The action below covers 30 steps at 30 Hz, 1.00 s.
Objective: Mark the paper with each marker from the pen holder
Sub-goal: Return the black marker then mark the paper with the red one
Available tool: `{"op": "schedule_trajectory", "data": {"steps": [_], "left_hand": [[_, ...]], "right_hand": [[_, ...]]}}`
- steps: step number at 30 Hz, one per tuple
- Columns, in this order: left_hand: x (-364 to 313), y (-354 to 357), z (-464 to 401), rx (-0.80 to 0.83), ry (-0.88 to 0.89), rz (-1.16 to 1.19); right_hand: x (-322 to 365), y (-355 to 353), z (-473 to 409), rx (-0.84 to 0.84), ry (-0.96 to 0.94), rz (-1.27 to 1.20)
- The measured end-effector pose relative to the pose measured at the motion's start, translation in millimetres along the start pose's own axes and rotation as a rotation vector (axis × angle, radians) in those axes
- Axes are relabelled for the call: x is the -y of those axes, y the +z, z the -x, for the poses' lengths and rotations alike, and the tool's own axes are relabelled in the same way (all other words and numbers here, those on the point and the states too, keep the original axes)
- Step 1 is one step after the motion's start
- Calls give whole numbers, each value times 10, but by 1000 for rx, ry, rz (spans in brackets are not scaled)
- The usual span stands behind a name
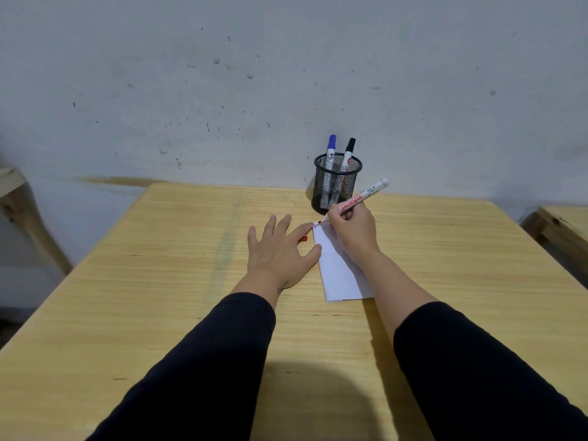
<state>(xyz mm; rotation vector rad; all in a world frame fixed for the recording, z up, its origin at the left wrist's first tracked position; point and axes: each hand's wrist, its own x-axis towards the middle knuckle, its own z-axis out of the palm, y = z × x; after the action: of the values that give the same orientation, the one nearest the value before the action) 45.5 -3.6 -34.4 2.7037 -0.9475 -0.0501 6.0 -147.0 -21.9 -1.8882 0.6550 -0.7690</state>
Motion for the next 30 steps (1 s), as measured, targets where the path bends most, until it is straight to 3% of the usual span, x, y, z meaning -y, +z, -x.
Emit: {"op": "schedule_trajectory", "data": {"steps": [17, 30], "left_hand": [[-8, -24, 23, 13, -2, 5], [24, -27, 21, -15, 18, 82]], "right_hand": [[-2, 8, 15, 33, -28, 61], [51, -65, -37, 20, 122, -135]]}}
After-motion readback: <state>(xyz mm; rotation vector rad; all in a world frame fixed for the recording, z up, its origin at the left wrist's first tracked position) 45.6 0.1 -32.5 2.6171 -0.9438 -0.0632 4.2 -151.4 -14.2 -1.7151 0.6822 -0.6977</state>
